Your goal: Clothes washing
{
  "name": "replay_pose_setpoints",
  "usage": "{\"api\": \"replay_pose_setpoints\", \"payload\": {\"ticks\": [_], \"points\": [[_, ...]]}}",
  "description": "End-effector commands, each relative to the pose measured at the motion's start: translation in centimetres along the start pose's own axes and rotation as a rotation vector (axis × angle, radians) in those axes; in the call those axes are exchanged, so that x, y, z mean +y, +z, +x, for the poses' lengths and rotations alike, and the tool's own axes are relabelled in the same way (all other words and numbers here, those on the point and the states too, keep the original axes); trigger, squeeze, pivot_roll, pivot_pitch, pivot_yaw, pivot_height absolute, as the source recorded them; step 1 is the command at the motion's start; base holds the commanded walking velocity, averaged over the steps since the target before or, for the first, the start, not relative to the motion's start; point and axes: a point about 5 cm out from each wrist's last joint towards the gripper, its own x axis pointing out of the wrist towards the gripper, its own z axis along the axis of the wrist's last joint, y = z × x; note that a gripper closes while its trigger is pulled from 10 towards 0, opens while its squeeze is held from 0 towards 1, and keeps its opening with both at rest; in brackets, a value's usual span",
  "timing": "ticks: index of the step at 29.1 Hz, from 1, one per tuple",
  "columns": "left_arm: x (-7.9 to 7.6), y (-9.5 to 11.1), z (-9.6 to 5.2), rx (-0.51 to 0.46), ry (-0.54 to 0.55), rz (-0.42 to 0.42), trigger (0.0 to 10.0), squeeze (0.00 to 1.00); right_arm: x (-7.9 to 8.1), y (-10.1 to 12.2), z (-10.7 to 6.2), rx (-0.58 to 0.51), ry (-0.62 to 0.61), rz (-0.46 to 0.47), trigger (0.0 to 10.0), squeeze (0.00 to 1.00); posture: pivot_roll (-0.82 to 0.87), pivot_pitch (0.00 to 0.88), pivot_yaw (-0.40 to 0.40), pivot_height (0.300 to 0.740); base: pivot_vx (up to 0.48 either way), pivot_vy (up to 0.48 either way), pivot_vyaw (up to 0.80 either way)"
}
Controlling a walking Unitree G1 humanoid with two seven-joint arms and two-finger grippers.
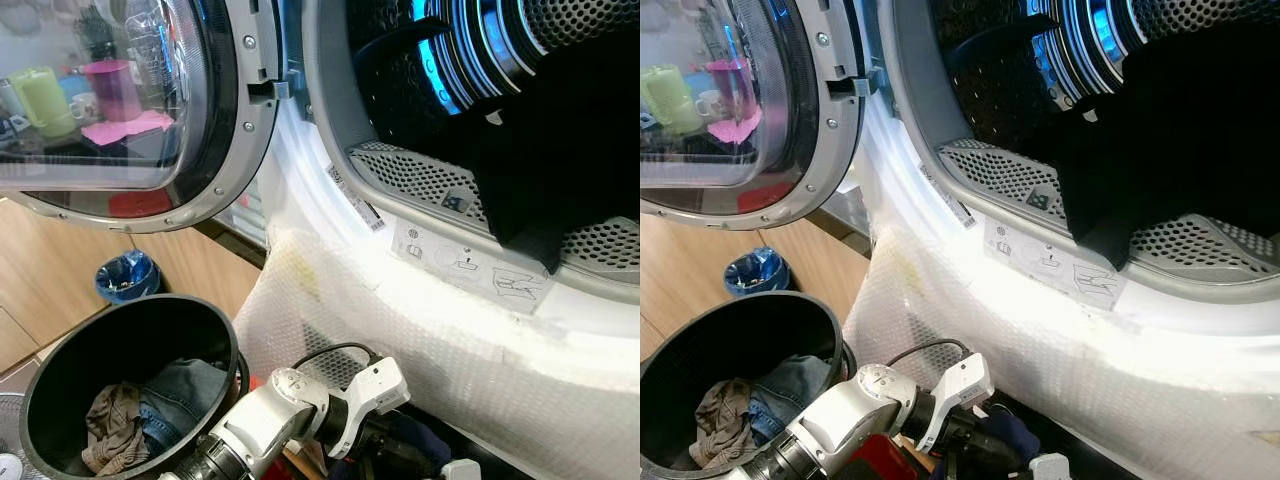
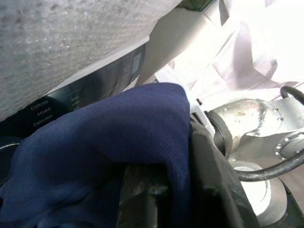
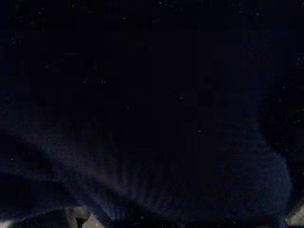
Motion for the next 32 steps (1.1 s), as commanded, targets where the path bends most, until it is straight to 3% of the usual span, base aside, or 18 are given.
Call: {"api": "replay_pose_setpoints", "payload": {"ticks": [1,7,32], "points": [[-0.4,1.4,0.0,-0.032,-0.035,0.040,0.0,0.00,0.0,0.1,0.2,-0.021,0.000,0.025,0.0,0.00,0.10,0.091,0.029,0.740,0.000,0.000,0.00],[-0.4,1.4,-0.1,-0.039,-0.026,0.035,0.0,0.00,0.6,1.0,1.2,-0.087,0.031,0.045,0.0,0.00,0.11,0.090,0.020,0.740,0.000,0.000,0.00],[-0.4,1.5,-0.2,-0.042,-0.015,0.040,0.0,0.00,0.7,2.0,1.2,-0.182,0.065,0.097,0.0,0.00,0.11,0.089,0.020,0.740,0.000,0.000,0.00]]}}
